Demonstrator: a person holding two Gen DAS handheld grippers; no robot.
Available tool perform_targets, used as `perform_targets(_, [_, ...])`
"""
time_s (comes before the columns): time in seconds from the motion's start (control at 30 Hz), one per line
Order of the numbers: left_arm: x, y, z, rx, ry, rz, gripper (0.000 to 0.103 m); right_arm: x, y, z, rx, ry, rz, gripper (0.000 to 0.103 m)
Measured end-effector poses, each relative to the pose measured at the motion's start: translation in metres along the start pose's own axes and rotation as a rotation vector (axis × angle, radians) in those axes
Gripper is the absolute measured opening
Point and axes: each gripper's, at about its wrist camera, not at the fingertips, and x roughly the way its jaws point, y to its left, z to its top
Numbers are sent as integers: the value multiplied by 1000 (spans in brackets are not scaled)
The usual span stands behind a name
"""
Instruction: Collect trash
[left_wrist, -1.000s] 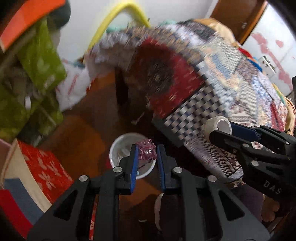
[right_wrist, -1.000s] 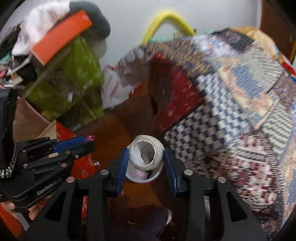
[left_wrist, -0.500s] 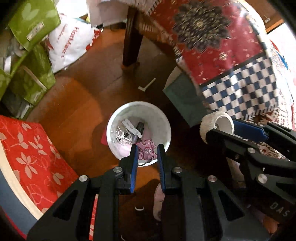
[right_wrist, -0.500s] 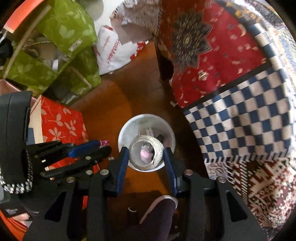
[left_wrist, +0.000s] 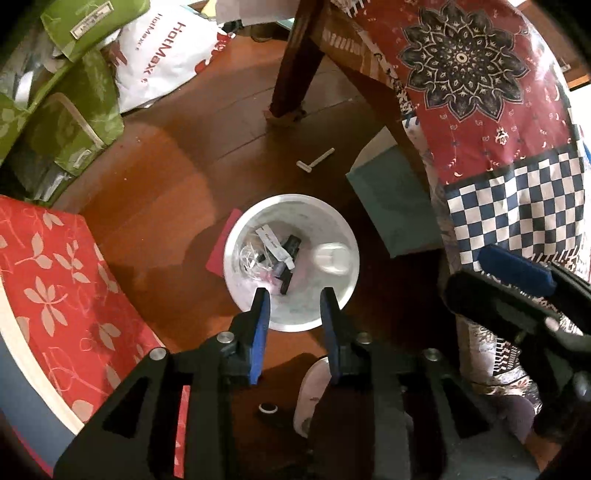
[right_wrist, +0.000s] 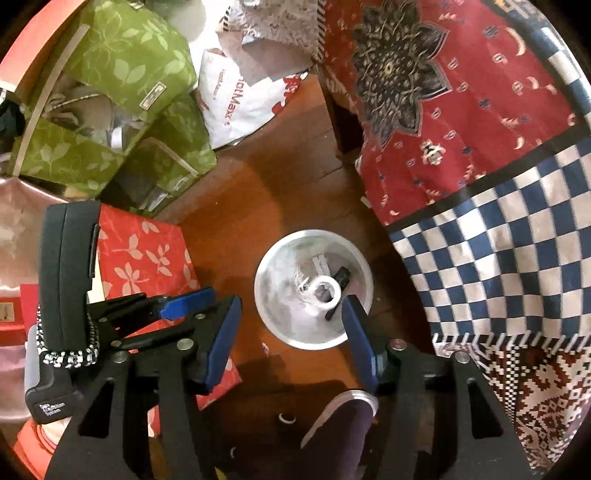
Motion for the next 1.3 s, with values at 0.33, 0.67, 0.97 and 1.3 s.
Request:
perform_targets(0.33, [-76, -14, -22, 73, -128, 18, 27, -68, 8, -25, -57, -138, -55, 53])
perform_targets(0.67, [-222, -56, -67, 185, -428, -59, 27, -215, 29, -100, -49, -471, -134, 53])
perform_targets(0.97, [-358, -100, -160, 393, -744, -222, 27, -352, 70, -207, 86, -867, -277, 53])
perform_targets(1.3, [-422, -126, -273, 630, -964, -342, 27, -401, 125, -315, 262, -1152, -481, 55])
